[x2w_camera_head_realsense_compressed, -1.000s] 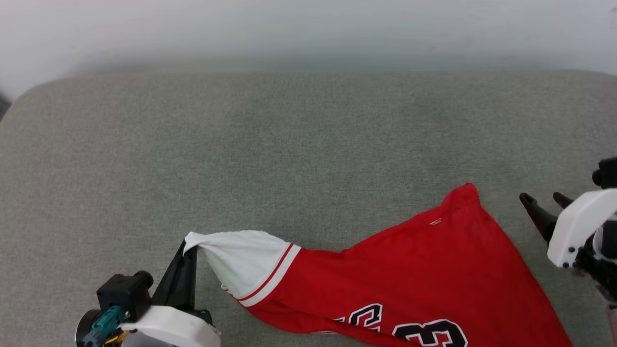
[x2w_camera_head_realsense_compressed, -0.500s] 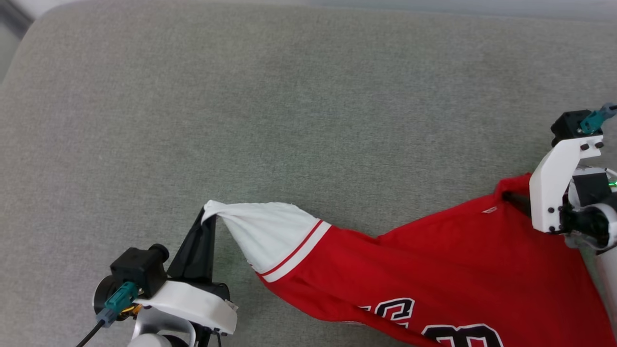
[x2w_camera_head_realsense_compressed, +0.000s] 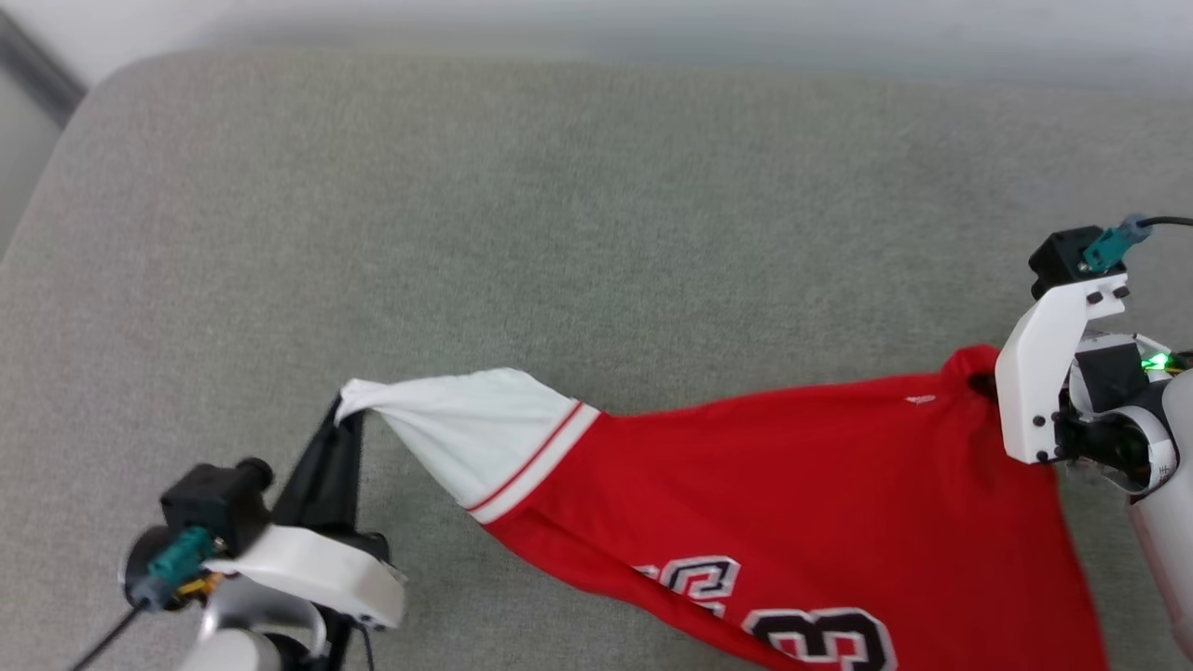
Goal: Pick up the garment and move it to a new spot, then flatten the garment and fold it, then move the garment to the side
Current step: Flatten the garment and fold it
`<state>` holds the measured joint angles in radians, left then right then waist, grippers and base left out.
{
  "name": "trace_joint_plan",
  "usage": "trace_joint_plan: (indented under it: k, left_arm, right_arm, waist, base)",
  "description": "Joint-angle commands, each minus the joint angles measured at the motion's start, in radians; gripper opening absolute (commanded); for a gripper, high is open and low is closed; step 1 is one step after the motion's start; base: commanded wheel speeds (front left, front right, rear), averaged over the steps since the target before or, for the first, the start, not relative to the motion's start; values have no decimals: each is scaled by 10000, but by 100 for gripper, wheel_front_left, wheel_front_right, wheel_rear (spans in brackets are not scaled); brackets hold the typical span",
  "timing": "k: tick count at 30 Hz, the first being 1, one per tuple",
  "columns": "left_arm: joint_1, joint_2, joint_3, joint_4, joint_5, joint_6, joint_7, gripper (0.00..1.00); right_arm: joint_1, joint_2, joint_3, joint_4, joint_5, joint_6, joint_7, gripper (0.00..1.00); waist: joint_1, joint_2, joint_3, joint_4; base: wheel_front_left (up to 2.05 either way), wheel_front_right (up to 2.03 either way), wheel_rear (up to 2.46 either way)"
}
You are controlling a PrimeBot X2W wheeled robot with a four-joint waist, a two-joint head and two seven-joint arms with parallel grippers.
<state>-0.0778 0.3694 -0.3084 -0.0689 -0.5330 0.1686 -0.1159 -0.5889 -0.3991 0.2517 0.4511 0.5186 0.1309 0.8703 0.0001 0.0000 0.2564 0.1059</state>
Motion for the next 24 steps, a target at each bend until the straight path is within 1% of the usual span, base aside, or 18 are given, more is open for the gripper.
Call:
trace_joint_plan:
  k: [1, 5, 8, 11, 14, 17, 19, 21, 24]
  left_arm:
    - [-265, 229, 138, -35, 85, 0, 51, 0]
    - [-885, 664, 270, -11, 31, -237, 471, 0]
    - [-1915, 740, 294, 313, -123, -614, 646, 0]
    - [-3231, 568, 365, 1152, -385, -980, 746, 0]
    - [-4692, 378, 413, 2212, -420, -1133, 837, 0]
    - [-6192, 228, 374, 3308, -329, -1271, 881, 0]
    - [-7219, 133, 311, 4083, -250, -1441, 848, 0]
    - [-8233, 9, 362, 4774, -256, -1580, 666, 0]
    - [-9886, -178, 447, 5731, -194, -1744, 318, 0]
  right_arm:
    - [-76, -31, -27, -65, -35, -4, -253, 0]
    - [-313, 66, -135, 3, -344, -5, -1144, 0]
    - [-587, 161, -343, 142, -664, -5, -1827, 0]
    - [-1031, 344, -480, 354, -1051, -5, -2431, 0]
    - [-1699, 555, -609, 675, -1395, -5, -3001, 0]
    - [-2519, 723, -775, 1014, -1699, -5, -3514, 0]
    - [-3146, 814, -841, 1209, -1891, -5, -3846, 0]
    - [-3804, 903, -905, 1287, -2017, -5, -4219, 0]
    - [-4878, 850, -1089, 1450, -2250, -7, -4749, 0]
  waist:
    - [-1, 0, -481, -226]
    - [-1, 0, -1232, -487]
    - [-1, 0, -1644, -574]
    - [-1, 0, -1913, -681]
    - [-1, 0, -2058, -842]
    - [-1, 0, -2008, -949]
    - [-1, 0, -1853, -998]
    - [-1, 0, -1599, -1050]
    - [-1, 0, -1099, -1092]
  base:
    - [0, 0, 0]
    - [0, 0, 0]
    - [0, 0, 0]
    - [0, 0, 0]
    - [0, 0, 0]
    - [0, 0, 0]
    - [0, 0, 0]
    - [0, 0, 0]
    - [0, 0, 0]
